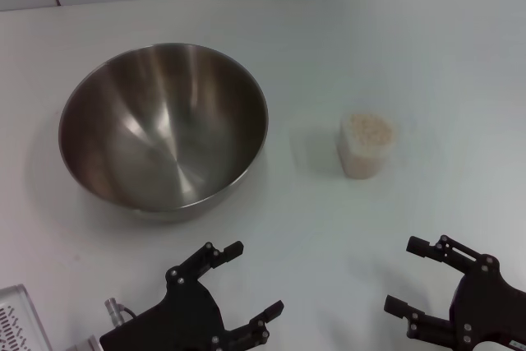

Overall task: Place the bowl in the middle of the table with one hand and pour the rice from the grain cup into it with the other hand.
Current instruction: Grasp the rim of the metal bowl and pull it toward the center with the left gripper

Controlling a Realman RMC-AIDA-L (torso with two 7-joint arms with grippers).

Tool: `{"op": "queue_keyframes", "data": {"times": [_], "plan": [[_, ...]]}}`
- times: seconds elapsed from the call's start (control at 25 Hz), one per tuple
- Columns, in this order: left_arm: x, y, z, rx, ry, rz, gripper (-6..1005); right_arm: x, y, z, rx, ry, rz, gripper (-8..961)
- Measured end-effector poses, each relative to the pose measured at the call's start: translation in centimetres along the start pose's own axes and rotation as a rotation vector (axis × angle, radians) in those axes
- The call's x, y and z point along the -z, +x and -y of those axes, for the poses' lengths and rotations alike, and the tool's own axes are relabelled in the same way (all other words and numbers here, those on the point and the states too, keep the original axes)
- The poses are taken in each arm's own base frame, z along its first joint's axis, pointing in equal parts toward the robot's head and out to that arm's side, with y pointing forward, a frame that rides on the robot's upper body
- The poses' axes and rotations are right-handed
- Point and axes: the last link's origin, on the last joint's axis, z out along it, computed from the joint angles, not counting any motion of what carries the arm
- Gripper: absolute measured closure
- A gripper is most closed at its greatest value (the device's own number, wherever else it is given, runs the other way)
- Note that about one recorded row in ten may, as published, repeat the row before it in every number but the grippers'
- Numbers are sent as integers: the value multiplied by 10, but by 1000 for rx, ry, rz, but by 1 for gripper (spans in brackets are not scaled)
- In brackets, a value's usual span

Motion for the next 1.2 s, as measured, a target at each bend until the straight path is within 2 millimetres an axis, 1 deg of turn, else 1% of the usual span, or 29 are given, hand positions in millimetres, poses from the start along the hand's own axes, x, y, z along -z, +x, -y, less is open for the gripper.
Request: {"op": "queue_keyframes", "data": {"times": [0.4, 0.44, 0.48, 0.52, 0.56, 0.6, 0.64, 0.68, 0.72, 0.76, 0.8, 0.84, 0.88, 0.92, 1.0, 1.04, 1.08, 1.12, 1.2], "plan": [[0, 0, 0, 1, 1, 0, 139, 0, 0, 0, 0, -1, -1, 134], [0, 2, -1, 0, -4, -17, 139, 0, 0, 0, 0, -1, -1, 134], [2, 13, -4, -2, -7, -87, 139, 0, 0, 0, 0, 0, -1, 135], [2, 13, -4, -2, -7, -87, 139, 0, 0, 0, 0, 0, -1, 135], [6, 34, -2, -6, 4, -226, 138, 0, 0, 0, 1, -1, -1, 135], [14, 55, 9, 13, 9, -352, 138, 0, 0, 0, 2, -1, -1, 135], [14, 55, 9, 13, 9, -352, 138, 0, 0, 0, 3, -2, -1, 135], [25, 79, 32, 83, 9, -477, 138, 0, 0, 0, 3, -2, 0, 135], [25, 79, 32, 83, 9, -477, 138, 0, 0, 0, 3, -2, 0, 135], [30, 90, 44, 123, 5, -521, 138, 0, -1, 0, 5, -5, 5, 135], [32, 96, 52, 148, -2, -538, 138, 0, -2, 0, 4, -7, 8, 135], [36, 106, 64, 171, -13, -548, 138, 0, -2, 0, 4, -7, 8, 135], [39, 122, 84, 195, -26, -507, 138, 0, -2, -1, 4, -8, 10, 135], [39, 122, 84, 195, -26, -507, 138, 0, -2, -1, 4, -8, 10, 135], [33, 136, 99, 206, -13, -405, 139, 0, -2, 0, 4, -8, 10, 135], [26, 142, 107, 208, 11, -321, 139, 0, -2, 0, 4, -8, 10, 135], [17, 142, 128, 239, 127, -123, 139, 0, -2, 0, 5, -7, 12, 134], [17, 142, 128, 239, 127, -123, 139, 0, -2, 0, 5, -7, 12, 134], [13, 144, 151, 270, 248, 7, 138, 0, -3, 0, 5, -8, 14, 134]]}}
